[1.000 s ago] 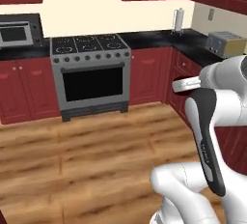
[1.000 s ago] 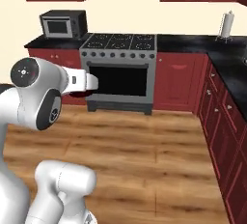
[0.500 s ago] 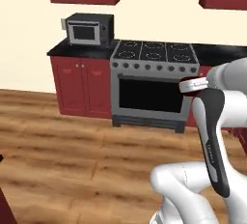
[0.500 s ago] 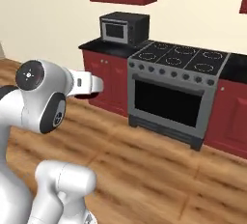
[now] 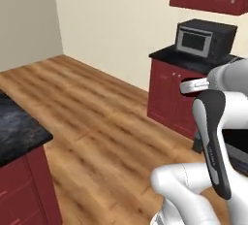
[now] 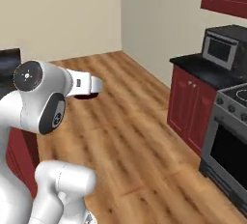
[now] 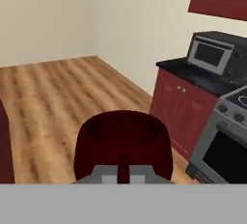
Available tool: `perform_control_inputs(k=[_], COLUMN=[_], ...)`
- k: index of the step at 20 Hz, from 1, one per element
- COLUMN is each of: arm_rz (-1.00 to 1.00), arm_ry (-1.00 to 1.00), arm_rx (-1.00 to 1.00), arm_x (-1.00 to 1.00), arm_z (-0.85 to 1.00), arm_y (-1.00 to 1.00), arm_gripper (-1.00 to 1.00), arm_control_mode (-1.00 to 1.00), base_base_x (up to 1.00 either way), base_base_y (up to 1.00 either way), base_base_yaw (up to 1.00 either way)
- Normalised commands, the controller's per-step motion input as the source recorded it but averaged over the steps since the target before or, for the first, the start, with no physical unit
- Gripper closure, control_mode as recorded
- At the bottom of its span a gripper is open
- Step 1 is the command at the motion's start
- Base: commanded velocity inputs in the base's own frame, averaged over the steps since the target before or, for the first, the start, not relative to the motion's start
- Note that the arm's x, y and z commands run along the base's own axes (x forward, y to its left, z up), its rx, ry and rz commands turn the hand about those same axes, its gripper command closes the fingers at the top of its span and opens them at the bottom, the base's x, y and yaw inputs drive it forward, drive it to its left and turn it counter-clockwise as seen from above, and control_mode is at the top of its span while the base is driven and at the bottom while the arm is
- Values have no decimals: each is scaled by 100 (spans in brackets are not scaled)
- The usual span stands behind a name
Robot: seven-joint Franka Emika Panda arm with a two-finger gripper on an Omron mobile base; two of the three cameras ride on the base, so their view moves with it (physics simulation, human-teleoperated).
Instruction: There is a tray on the dining counter. Grab the cup, mug, and pitcher and place them on the tray. The pitcher may be placed next to the tray if it cannot fit the tray.
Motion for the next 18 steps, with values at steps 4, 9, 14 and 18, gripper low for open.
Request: perform_control_inputs(k=[4,9,14,18], arm_rz=[0,0,0,0], arm_ry=[0,0,0,0], arm_rx=[0,0,0,0], arm_x=[0,0,0,0], arm_z=[0,0,0,0], arm_y=[0,0,0,0], arm_gripper=[100,100,100,100], arm_control_mode=[100,100,100,100], base_base_x=[100,100,99,100], base_base_y=[-46,-84,-88,-59], base_base_yaw=[80,64,59,38])
